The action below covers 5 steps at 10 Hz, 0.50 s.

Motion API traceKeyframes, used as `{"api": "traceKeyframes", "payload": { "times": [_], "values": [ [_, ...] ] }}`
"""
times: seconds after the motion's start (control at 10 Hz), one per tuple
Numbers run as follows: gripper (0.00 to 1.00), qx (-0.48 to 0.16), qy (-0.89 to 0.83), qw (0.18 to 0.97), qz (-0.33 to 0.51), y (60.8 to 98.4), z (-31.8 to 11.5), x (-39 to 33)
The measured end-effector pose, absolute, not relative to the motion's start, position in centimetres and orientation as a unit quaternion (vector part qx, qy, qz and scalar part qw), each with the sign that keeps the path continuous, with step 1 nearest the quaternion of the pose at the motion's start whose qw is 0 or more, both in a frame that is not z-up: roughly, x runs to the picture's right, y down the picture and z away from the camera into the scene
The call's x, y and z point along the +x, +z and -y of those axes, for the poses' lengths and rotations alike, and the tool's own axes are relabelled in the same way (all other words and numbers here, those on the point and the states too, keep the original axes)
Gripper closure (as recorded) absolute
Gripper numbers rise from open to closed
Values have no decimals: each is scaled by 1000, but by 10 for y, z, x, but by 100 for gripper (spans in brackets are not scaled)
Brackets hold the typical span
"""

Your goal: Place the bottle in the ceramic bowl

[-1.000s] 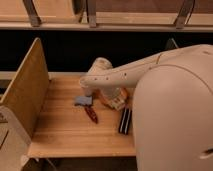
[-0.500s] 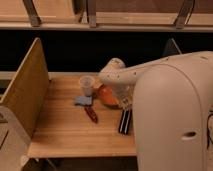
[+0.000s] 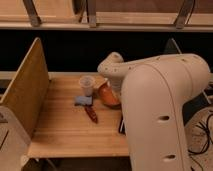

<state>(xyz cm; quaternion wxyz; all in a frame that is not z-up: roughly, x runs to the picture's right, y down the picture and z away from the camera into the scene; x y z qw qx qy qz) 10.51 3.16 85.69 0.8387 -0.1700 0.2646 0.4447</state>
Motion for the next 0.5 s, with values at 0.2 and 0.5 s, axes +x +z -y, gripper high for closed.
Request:
{"api": "traceKeyframes", "payload": {
  "times": [0.2, 0.5],
  "values": [
    [73, -170, 445, 839, -265, 857, -32, 105],
    [43, -170, 445, 838, -265, 857, -32, 105]
  ]
}}
